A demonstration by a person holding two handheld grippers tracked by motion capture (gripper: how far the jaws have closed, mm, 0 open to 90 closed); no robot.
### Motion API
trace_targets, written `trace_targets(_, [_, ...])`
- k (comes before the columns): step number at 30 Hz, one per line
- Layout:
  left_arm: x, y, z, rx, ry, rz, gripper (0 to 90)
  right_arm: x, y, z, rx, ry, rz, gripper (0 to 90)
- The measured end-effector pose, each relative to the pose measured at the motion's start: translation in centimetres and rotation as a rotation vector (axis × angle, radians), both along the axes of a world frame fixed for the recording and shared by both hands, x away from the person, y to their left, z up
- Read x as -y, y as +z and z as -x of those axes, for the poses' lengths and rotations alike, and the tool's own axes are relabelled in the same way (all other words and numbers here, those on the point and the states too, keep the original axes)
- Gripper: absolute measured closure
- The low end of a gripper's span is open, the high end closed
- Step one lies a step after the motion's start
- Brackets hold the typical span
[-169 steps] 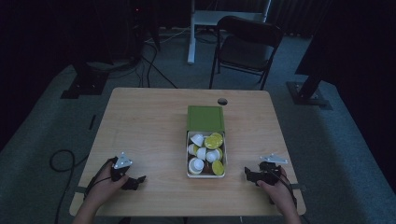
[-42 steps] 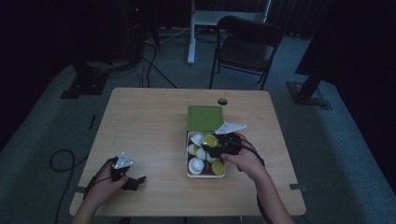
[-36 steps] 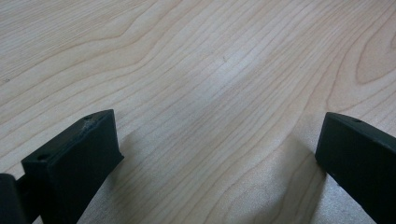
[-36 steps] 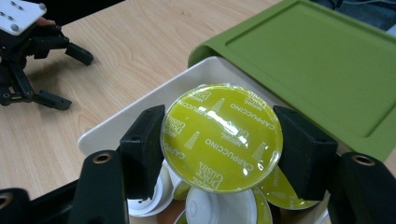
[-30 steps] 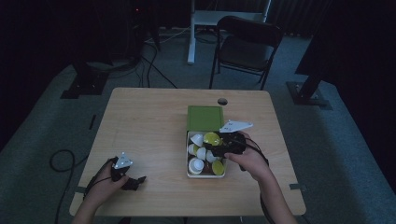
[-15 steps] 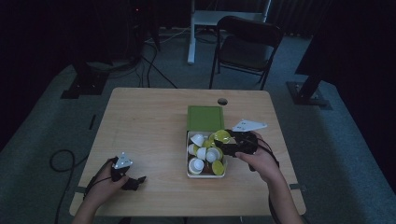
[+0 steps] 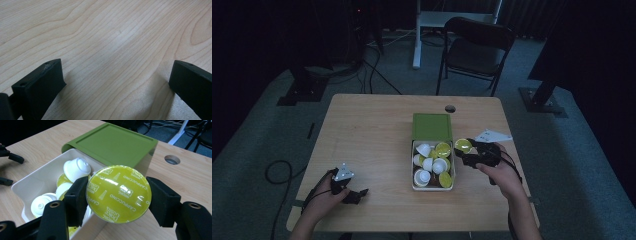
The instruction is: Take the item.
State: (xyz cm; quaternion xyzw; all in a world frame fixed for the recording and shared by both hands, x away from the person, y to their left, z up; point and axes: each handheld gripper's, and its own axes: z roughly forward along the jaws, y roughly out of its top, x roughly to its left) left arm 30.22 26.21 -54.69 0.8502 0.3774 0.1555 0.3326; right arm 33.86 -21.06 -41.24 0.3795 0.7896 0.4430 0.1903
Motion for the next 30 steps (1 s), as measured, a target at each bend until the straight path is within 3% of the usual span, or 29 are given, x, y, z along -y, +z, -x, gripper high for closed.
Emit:
trace_targets(18, [0.0,0.0,0.0,-0.002,-0.001,-0.002,0.0,3.5,-2.8,0.5,-0.009,-0.136,0.044,37.2])
trace_targets(30, [0.0,0.0,0.0,-0.002,-0.001,-0.002,0.0,5.8,-5.6,0.8,-0.023,-0.249,0.046,37.2])
